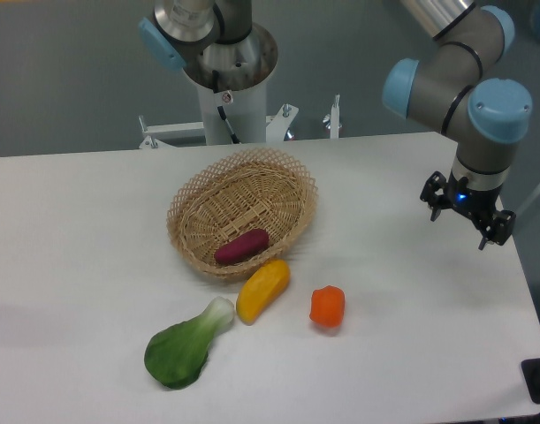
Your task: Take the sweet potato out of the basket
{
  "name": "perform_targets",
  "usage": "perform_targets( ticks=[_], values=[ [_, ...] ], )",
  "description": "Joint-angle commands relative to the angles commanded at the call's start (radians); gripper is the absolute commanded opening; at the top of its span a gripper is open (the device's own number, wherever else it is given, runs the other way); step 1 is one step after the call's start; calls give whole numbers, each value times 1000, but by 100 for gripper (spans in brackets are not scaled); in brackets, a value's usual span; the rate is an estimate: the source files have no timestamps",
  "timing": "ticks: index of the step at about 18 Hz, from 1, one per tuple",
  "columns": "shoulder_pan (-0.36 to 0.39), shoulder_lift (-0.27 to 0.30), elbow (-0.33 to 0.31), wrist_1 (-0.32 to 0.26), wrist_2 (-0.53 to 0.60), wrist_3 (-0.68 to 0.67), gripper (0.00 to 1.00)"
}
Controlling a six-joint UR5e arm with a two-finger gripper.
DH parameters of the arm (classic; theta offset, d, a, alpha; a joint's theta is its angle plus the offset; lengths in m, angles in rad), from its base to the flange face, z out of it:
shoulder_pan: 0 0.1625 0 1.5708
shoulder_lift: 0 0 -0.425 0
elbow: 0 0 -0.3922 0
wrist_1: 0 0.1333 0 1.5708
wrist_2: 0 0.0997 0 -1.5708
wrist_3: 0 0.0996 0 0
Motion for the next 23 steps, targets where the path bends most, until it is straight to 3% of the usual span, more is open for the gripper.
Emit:
perform_targets(
  ticks=[10,15,23],
  values=[
    [-23,2,-15,-6,3,-29,100],
    [-35,41,-78,-3,-11,-52,100],
    [-158,129,-202,46,-43,-110,100]
  ],
)
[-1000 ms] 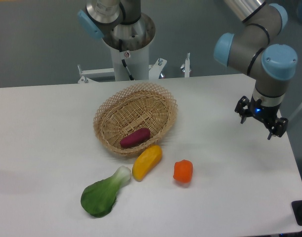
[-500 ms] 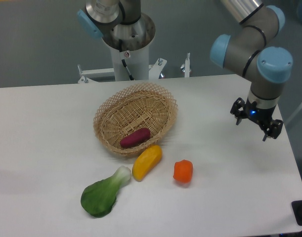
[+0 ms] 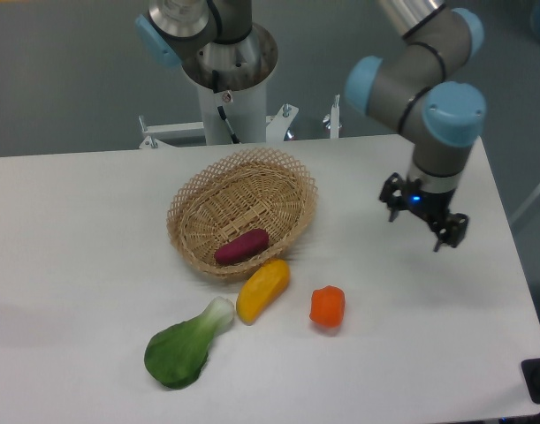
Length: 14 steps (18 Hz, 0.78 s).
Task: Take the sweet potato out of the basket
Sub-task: 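Move the open gripper over the basket and lower toward the purple sweet potato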
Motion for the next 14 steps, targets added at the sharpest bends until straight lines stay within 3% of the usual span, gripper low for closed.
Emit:
perform_targets(
  ticks=[6,14],
  values=[
    [-66,92,-124,15,-97,-29,100],
    [-186,146,-238,22,-120,-40,100]
  ],
)
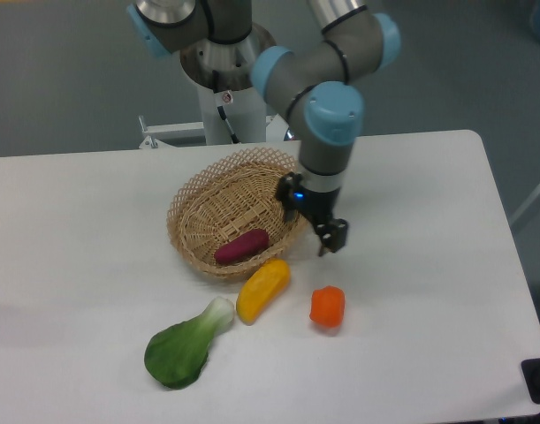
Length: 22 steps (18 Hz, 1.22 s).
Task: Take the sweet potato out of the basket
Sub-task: 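Move the open gripper over the basket and lower toward the purple sweet potato, then close the gripper around the purple sweet potato inside the basket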
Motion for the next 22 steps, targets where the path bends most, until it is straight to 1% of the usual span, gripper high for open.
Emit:
perform_targets(
  ticks=[1,4,5,7,11,13,16,19,22],
  values=[
    [-14,2,-9,11,-12,-3,100],
    [-51,2,-58,75,-20,-15,100],
    [-57,2,-74,86,-20,-21,100],
    [-68,3,-92,89,-20,-21,97],
    [-72,-1,-100,95,-19,-25,97],
    [-74,-12,-100,110,-15,-25,97],
    [-83,-26,-97,112,-12,-25,97],
    [-84,-40,-97,141,-12,-26,96],
    [-86,-58,-86,152,-11,-32,94]
  ],
)
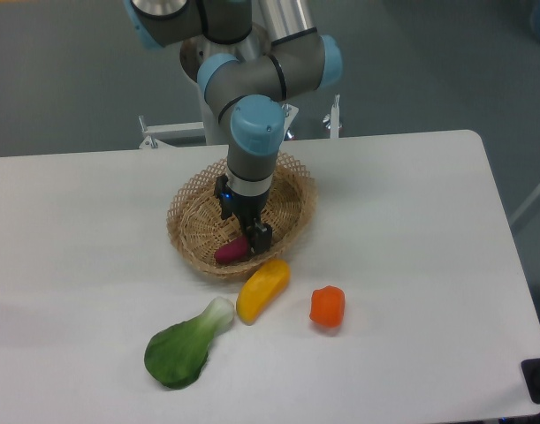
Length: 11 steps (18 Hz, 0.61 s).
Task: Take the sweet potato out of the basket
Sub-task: 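Close the gripper around the purple sweet potato inside the basket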
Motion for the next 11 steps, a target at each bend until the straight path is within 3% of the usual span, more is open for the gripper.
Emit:
perform_targets(
  ticks=[5,11],
  values=[
    [-11,-11,2,0,23,0,74],
    [-14,-15,0,2,32,0,58]
  ],
)
